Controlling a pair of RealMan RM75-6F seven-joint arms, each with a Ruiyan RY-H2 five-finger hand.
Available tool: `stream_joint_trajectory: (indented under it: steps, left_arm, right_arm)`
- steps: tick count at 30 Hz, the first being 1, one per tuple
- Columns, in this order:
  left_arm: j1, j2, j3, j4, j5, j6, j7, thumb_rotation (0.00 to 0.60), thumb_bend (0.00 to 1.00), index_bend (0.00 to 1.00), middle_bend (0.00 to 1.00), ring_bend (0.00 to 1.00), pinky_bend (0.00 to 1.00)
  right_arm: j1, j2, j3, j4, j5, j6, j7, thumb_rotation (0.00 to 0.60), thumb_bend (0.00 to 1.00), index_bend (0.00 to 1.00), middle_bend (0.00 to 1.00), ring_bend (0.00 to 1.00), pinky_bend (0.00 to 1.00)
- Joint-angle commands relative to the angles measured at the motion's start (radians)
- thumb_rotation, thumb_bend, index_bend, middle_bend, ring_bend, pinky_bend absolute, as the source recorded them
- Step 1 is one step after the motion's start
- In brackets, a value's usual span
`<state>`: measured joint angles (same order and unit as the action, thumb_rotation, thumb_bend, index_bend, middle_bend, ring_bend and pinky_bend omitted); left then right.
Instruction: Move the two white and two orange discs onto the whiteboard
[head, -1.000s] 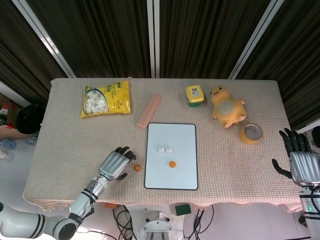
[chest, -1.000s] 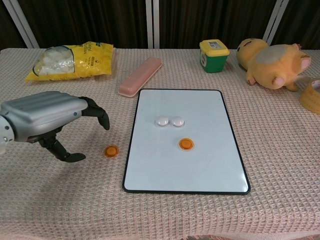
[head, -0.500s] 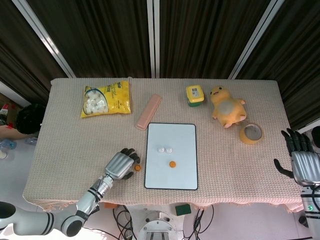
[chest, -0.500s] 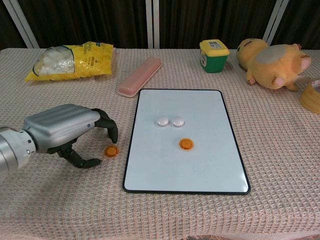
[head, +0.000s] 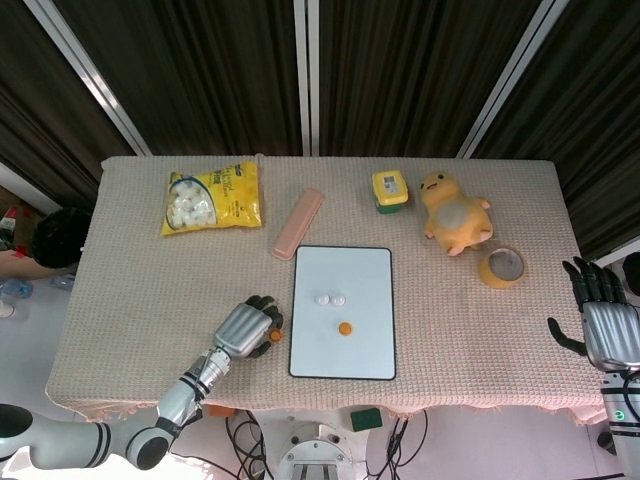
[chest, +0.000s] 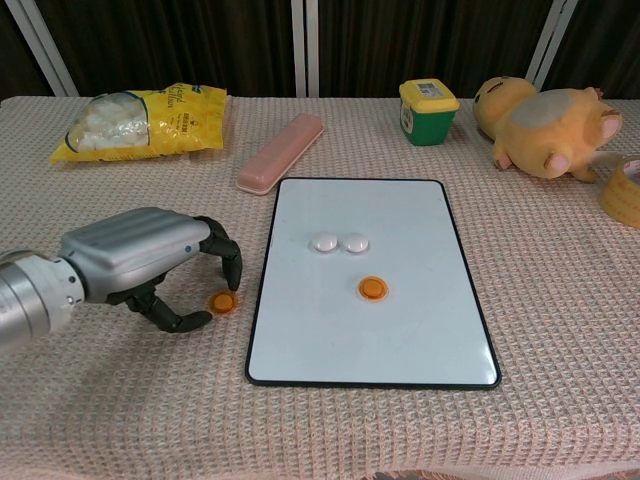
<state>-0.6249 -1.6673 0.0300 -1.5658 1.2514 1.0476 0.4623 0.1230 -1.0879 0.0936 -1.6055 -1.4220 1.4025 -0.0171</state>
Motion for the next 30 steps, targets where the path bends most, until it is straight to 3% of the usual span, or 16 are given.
stream_joint_trajectory:
  steps: [1,20,30]
  left_arm:
    - [0.0,-0.002,-0.003,0.001,-0.003,-0.007,0.005,0.6,0.3,0.43,0.32,0.17,0.23]
    - [0.003,-0.007,-0.03,0.0,-0.004,-0.022,0.024,0.6,0.3,0.5,0.32,0.17,0.23]
    - [-0.066,0.0,-0.089,-0.088,-0.021,-0.064,0.129,0.6,0.3,0.51,0.32,0.18,0.24]
  right_arm:
    - [0.0,-0.001,-0.001,0.001,0.0,-0.001,0.0,0.595,0.32,0.0,0.0,0.0,0.0]
    - [0.001,-0.003,-0.002,0.005,0.002,-0.005,0.001,0.598,0.32,0.0,0.0,0.0,0.0]
    - [0.0,-0.004,-0.001,0.009,0.006,-0.006,0.007,0.596,0.32,0.0,0.0,0.0,0.0]
